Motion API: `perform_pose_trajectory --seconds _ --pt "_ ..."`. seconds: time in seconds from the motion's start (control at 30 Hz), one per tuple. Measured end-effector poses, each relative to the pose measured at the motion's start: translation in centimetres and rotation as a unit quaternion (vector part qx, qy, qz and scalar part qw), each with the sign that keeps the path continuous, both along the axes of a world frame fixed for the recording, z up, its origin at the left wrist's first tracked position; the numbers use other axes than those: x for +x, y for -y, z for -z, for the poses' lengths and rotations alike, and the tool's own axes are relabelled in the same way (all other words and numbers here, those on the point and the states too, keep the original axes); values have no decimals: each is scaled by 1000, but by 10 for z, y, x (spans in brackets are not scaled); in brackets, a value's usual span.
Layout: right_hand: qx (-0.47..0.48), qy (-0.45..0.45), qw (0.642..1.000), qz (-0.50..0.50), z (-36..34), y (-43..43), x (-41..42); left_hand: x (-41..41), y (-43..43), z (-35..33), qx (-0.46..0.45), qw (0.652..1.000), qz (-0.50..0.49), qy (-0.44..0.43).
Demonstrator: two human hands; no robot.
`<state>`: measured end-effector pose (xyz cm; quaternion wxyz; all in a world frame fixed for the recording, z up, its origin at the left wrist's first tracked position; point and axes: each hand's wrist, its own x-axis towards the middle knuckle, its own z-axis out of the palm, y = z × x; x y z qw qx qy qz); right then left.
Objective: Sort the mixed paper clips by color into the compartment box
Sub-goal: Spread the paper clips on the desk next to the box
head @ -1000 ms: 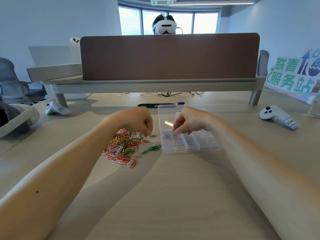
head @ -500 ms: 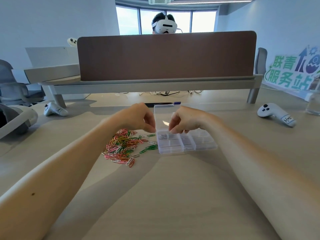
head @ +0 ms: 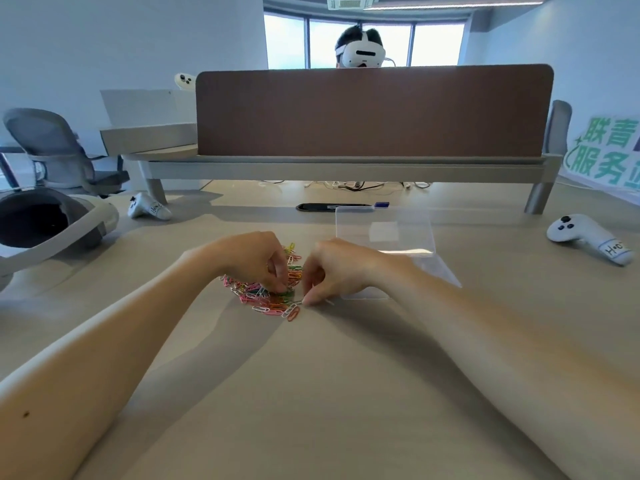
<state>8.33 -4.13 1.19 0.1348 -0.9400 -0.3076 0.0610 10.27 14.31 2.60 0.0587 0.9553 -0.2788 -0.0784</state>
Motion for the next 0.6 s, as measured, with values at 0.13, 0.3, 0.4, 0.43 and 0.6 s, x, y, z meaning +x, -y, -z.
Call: perform_pose_trajectory --seconds 0.13,0.3,0.4,0.43,0.6 --pt "9 25 1000 -3 1 -4 -2 0 -3 4 -23 1000 -8 12" --pt "3 38 999 -6 2 -8 -3 1 -3 7 -30 999 -20 3" --pt "-12 36 999 -4 4 -8 -3 1 -1 8 -8 1000 -20 6" --pt "-22 35 999 -2 4 -8 -3 1 -1 8 -4 1000 -18 9" --pt "-14 33 999 15 -2 -1 -1 0 -3 8 -25 999 -16 21"
